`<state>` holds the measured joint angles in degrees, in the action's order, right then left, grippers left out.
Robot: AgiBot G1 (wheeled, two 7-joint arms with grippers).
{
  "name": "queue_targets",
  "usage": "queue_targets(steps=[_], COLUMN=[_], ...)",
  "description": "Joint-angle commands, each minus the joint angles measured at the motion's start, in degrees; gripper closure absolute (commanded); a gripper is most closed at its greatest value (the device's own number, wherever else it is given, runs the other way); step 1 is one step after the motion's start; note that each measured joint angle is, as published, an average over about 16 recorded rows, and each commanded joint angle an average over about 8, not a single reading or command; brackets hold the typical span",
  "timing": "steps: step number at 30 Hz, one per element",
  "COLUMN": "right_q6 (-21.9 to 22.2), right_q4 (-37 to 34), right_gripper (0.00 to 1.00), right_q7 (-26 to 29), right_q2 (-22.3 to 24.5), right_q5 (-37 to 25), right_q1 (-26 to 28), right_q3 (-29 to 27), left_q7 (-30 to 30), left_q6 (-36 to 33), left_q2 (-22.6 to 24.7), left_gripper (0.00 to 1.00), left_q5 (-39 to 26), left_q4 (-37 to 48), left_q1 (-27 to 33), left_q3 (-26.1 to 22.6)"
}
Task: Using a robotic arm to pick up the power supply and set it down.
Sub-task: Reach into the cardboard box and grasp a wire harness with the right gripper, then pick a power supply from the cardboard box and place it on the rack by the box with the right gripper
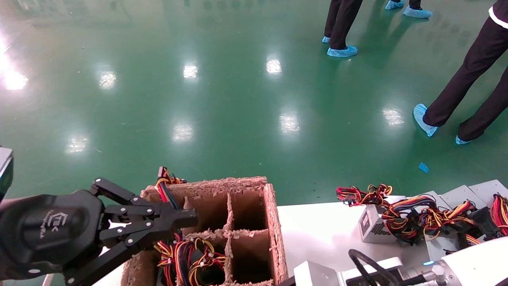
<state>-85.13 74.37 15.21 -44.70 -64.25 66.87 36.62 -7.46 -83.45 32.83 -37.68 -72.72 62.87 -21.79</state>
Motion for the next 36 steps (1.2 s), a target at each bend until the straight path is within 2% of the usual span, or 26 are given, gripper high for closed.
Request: queue_targets(steps=[1, 10, 19, 26, 36], right_q6=[0.4, 0.2, -1.1, -3.1, -5.7], right_q4=[0.0, -0.4, -1.4, -3.3, -8.0], right_gripper=[1.0, 1.0, 1.0, 1.0, 1.0], right_q7=[-0.1, -0.3, -0.8, -2.0, -5.1], right_q2=[0.1, 1.0, 2.6, 4.1, 5.4], right_q5=[0.1, 2.6, 8.3, 16.9, 32.4], right_q1=[-0.2, -1.1, -2.4, -3.4, -4.5], right_q3=[-0.2, -1.1, -3.3, -6.6, -10.5], left_q7=[0.0, 0.0, 0.0, 0.0, 0.0], left_q6=[0.0, 0.0, 0.0, 0.0, 0.0], left_q2=[0.0, 0.0, 0.0, 0.0, 0.0], left_gripper=[1.0, 1.0, 1.0, 1.0, 1.0], left_q5=[0.0, 0.0, 0.0, 0.0, 0.0], left_q4=[0.0, 0.0, 0.0, 0.0, 0.0], left_q1=[0.0, 0.0, 0.0, 0.0, 0.0], left_q3=[0.0, 0.0, 0.0, 0.0, 0.0])
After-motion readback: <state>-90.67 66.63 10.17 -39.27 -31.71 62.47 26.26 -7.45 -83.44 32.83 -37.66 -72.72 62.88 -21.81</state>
